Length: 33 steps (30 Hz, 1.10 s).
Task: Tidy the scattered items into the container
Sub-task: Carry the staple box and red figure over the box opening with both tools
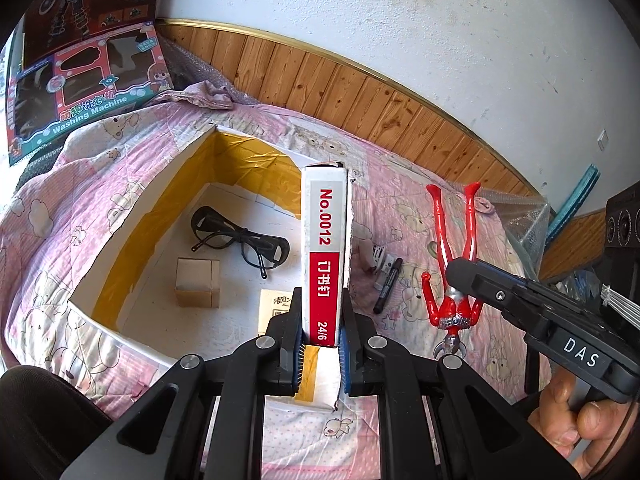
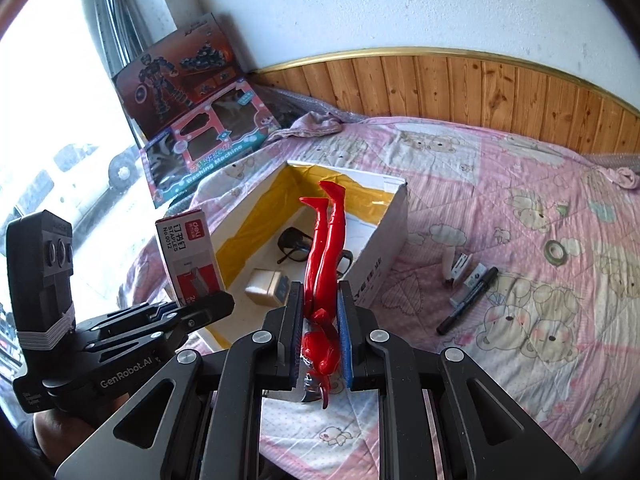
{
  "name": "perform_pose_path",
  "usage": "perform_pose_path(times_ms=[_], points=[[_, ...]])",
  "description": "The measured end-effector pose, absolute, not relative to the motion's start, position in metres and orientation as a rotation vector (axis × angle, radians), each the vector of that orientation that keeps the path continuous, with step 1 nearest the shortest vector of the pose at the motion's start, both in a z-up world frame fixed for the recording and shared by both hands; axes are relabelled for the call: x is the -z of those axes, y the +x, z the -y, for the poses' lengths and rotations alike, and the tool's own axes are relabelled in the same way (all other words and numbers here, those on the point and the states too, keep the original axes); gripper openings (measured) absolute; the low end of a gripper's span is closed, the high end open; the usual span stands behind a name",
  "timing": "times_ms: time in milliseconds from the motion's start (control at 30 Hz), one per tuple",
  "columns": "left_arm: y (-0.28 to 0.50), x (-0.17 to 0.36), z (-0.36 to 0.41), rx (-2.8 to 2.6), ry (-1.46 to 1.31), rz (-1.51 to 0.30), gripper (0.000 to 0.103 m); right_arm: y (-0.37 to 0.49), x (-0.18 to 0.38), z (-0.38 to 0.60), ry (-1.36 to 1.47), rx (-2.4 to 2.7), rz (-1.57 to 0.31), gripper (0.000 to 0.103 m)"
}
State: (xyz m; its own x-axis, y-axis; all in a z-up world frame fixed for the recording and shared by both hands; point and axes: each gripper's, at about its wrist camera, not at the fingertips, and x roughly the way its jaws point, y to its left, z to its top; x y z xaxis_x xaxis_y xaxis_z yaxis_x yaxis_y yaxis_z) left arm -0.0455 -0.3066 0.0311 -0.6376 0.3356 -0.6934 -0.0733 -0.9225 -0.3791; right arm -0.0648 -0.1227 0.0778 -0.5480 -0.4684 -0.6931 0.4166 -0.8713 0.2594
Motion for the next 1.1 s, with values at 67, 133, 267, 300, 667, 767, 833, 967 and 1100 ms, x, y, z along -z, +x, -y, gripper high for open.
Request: perform_pose_path(times_ms=[67, 133, 267, 300, 667, 767, 833, 967, 1100], points=[[-0.048, -0.03, 0.309, -2.612, -1.206, 0.478, 0.014, -0.069, -0.078, 0.125, 1.096, 2.388, 0.081, 0.016], [-0.051, -0.028, 0.311, -2.612, -1.21, 0.485, 0.014, -0.074, -0.079, 0.128, 1.093, 2.385, 0.072, 0.016], [-0.058, -0.027, 0.314, -2.613, -1.214, 0.493, 0.014, -0.082, -0.081, 0.136, 1.086, 2.377, 0.058, 0.016], [-0.059, -0.027, 0.315, -2.613, -1.215, 0.495, 0.014, -0.084, -0.082, 0.137, 1.083, 2.375, 0.054, 0.016], [-0.091, -0.031, 0.323, -2.623, -1.197, 0.512, 0.014, -0.112, -0.087, 0.151, 1.08, 2.348, 0.039, 0.016], [-0.099, -0.03, 0.325, -2.622, -1.198, 0.517, 0.014, -0.119, -0.088, 0.155, 1.076, 2.346, 0.029, 0.016], [-0.105, -0.029, 0.327, -2.616, -1.201, 0.528, 0.014, -0.125, -0.089, 0.159, 1.075, 2.343, 0.022, 0.016], [-0.119, -0.027, 0.331, -2.625, -1.205, 0.517, 0.014, -0.137, -0.087, 0.166, 1.077, 2.338, 0.005, 0.016], [-0.135, -0.026, 0.336, -2.629, -1.206, 0.523, 0.014, -0.149, -0.085, 0.172, 1.081, 2.337, -0.003, 0.016]])
